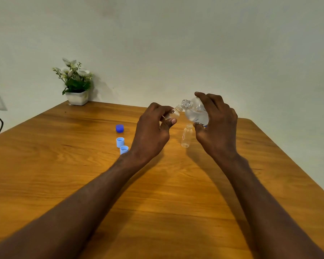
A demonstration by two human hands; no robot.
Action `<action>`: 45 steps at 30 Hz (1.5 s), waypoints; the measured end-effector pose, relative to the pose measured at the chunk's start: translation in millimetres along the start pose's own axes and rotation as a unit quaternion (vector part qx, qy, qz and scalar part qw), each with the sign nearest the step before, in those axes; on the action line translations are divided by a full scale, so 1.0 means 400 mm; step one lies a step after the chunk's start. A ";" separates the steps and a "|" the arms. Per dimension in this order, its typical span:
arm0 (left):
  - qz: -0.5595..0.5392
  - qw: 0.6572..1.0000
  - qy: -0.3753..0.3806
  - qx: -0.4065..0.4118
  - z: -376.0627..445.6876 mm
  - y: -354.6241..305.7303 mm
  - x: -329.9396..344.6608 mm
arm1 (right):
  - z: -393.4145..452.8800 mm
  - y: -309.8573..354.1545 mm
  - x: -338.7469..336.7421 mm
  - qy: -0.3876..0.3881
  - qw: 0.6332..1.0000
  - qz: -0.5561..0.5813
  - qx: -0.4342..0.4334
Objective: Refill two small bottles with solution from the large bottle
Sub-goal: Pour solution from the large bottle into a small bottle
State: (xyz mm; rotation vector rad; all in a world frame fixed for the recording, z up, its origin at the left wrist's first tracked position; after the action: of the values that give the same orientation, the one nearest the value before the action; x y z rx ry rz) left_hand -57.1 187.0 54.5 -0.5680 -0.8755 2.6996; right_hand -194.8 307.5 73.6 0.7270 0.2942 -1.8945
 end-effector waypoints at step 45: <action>0.016 1.000 0.010 0.000 -0.004 0.003 0.006 | -0.001 -0.001 0.002 -0.021 1.000 -0.008 -0.022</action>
State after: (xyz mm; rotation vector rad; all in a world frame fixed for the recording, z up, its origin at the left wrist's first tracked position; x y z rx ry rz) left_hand -58.7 187.7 51.8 -0.6127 -0.8683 2.7174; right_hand -195.3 307.3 72.5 0.6569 0.3148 -1.9101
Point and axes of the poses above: each hand's wrist, its own z-axis towards the middle knuckle, its own x-axis out of the palm, y = z × x, the point moved 3 cm from there along z, towards the middle knuckle, and after that the axes turned 11 degrees about -z, right-handed, at the moved point
